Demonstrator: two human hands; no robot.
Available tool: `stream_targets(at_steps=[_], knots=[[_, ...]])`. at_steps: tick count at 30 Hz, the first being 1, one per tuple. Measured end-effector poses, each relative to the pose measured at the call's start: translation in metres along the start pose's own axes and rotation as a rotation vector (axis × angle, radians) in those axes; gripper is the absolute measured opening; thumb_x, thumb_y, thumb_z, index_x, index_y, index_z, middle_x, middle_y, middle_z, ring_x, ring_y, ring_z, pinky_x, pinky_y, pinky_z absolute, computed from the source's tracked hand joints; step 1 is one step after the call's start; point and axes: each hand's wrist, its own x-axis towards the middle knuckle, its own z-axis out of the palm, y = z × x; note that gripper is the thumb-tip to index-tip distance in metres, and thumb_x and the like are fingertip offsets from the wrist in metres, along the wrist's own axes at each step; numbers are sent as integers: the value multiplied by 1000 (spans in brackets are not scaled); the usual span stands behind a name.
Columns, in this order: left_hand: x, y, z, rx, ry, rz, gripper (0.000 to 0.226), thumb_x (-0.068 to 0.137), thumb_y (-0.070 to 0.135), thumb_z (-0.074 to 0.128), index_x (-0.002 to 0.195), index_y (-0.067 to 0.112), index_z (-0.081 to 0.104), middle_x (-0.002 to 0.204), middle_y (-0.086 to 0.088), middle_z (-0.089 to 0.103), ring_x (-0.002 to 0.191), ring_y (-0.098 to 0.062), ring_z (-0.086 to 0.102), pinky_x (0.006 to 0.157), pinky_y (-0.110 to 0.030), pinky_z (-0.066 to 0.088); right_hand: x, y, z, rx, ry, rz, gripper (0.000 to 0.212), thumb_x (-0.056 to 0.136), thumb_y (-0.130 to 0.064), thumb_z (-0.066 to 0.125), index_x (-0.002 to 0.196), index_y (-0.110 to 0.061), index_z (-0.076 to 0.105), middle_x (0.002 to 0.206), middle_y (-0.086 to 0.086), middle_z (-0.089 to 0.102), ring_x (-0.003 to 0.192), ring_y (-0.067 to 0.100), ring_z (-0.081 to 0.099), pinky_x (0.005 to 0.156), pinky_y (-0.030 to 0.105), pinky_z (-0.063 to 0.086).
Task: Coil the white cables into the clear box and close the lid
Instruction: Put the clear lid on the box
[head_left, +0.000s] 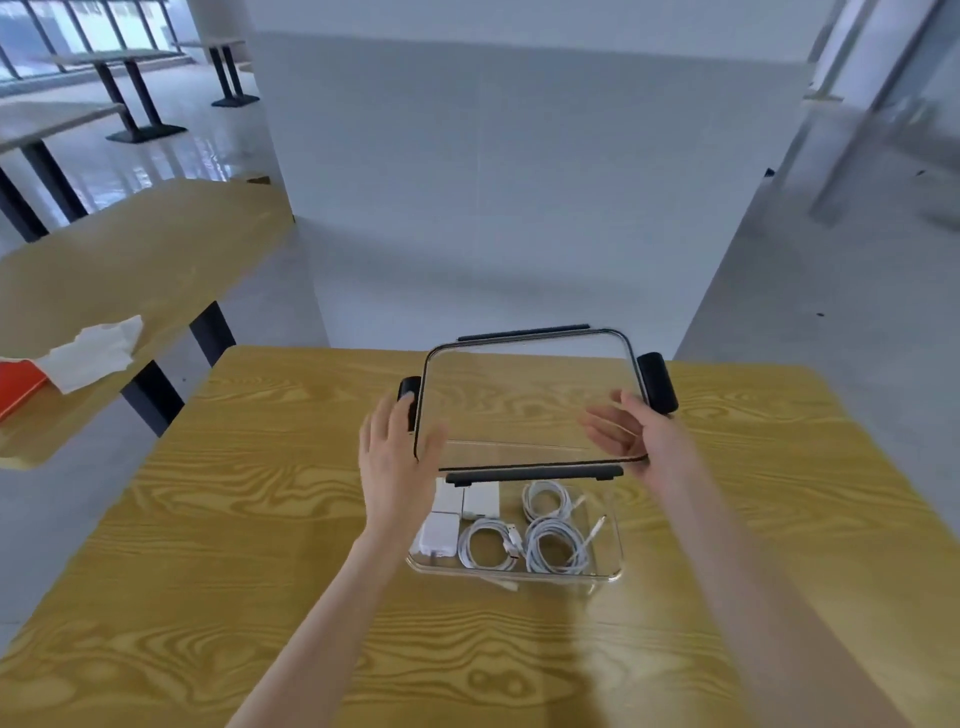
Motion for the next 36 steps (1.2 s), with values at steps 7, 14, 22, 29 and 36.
stream_targets(at_steps=[7, 14, 22, 29, 36], knots=[[14, -3, 18, -1086, -236, -766, 43, 85, 24, 65, 117, -1, 52, 93, -16, 70, 80, -26, 70, 66, -31, 59, -9, 28, -42, 120, 19, 49, 20, 94, -16, 52, 111, -9, 59, 84, 16, 75, 75, 27, 73, 68, 34, 60], [-10, -14, 30, -846, -145, -715, 13, 93, 14, 53, 102, 6, 59, 81, -10, 68, 60, -17, 71, 50, -23, 56, -2, 62, -55, 9, 121, 16, 18, 95, -16, 52, 106, -2, 54, 83, 13, 74, 74, 21, 72, 79, 34, 59], [-19, -28, 35, -434, -55, -671, 17, 95, 16, 48, 84, 9, 59, 72, -4, 60, 64, -19, 57, 54, -22, 45, 5, 84, -47, -532, 275, -147, 31, 94, -26, 52, 122, -13, 56, 89, -3, 56, 87, 23, 53, 76, 30, 36], [-27, -38, 41, -175, -102, -602, 31, 93, 24, 44, 99, 2, 65, 103, -25, 61, 98, -42, 56, 89, -47, 46, 7, 102, -56, -536, 265, -125, 35, 94, -22, 51, 127, -13, 52, 107, 1, 58, 95, 17, 51, 80, 31, 36], [-33, -42, 41, -244, -67, -630, 23, 95, 20, 42, 96, 14, 64, 66, 1, 52, 58, -16, 43, 54, -29, 35, 4, 114, -58, -506, 289, -111, 34, 94, -24, 52, 127, -17, 51, 104, 2, 61, 76, 12, 51, 67, 29, 37]])
